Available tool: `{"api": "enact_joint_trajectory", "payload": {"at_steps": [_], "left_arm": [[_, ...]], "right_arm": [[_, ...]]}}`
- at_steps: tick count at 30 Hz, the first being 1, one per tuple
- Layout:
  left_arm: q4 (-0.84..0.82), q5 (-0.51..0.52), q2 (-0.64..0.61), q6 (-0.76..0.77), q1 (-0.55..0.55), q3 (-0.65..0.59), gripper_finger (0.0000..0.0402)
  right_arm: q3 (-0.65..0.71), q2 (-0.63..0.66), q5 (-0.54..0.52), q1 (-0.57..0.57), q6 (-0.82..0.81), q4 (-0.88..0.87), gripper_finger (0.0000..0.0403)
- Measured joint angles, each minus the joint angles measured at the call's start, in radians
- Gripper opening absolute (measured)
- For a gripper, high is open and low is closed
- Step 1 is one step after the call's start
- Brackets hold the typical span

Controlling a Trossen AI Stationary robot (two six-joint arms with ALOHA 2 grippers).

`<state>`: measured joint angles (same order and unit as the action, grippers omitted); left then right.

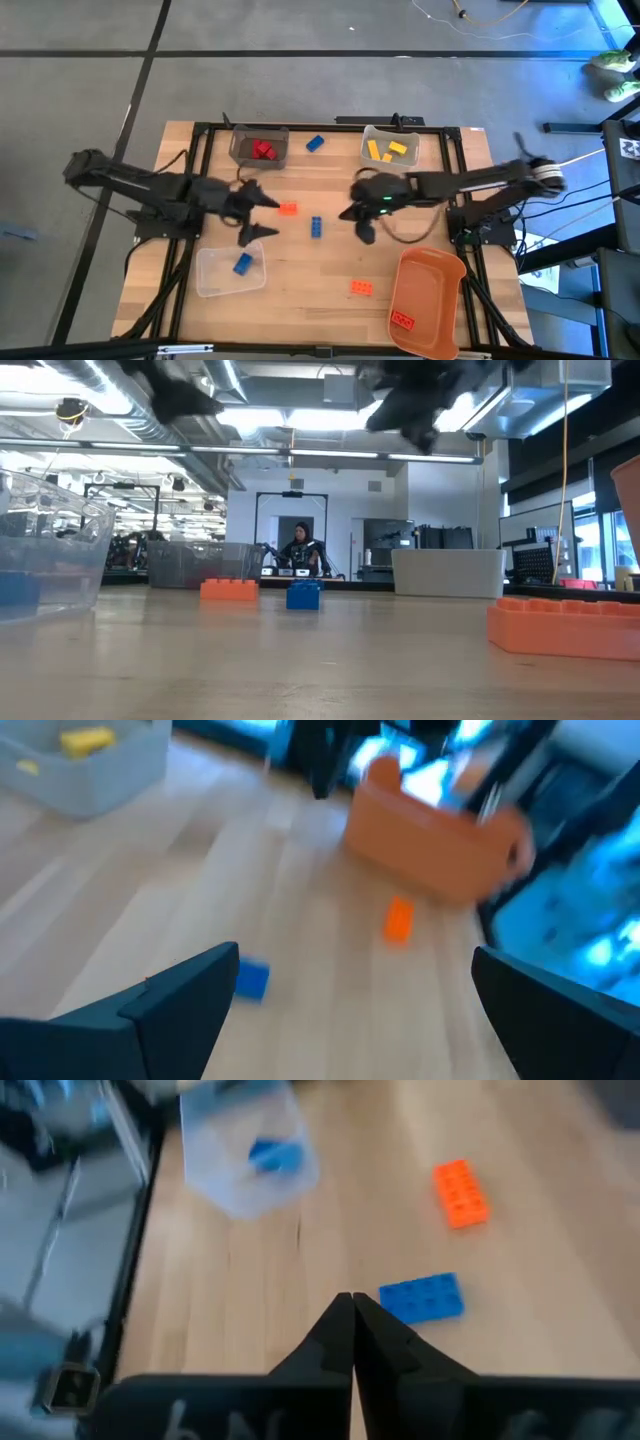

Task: Sort & place blocks by color
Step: Put the bottom blue game piece into the transparent bin

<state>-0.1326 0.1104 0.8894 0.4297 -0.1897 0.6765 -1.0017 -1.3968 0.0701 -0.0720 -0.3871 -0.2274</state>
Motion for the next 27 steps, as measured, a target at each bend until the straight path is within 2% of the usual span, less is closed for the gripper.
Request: {"api": "enact_joint_trajectory", "payload": {"at_steps": [3, 5, 7, 14, 24, 27], "left_arm": [[0.305, -0.102, 0.001, 0.057, 0.122, -0.118, 0.0392], [0.501, -0.121, 0.000, 0.121, 0.180, -0.183, 0.0392], [0.613, -0.116, 0.000, 0.156, 0.218, -0.225, 0.0392], [0.619, -0.110, 0.000, 0.123, 0.236, -0.238, 0.0392], [0.645, -0.086, 0.000, 0.188, 0.220, -0.238, 0.0393], [0.640, -0.078, 0.000, 0.179, 0.220, -0.238, 0.0391]], "right_arm": [[0.109, 0.142, -0.094, -0.024, -0.035, 0.081, 0.0000], [0.166, 0.220, -0.131, -0.034, -0.035, 0.126, 0.0000], [0.217, 0.283, -0.138, -0.036, -0.024, 0.172, 0.0000], [0.306, 0.394, -0.140, -0.036, 0.058, 0.319, 0.0000], [0.307, 0.378, -0.140, -0.036, 0.132, 0.440, 0.0000], [0.307, 0.363, -0.175, -0.035, 0.117, 0.466, 0.0000]]}}
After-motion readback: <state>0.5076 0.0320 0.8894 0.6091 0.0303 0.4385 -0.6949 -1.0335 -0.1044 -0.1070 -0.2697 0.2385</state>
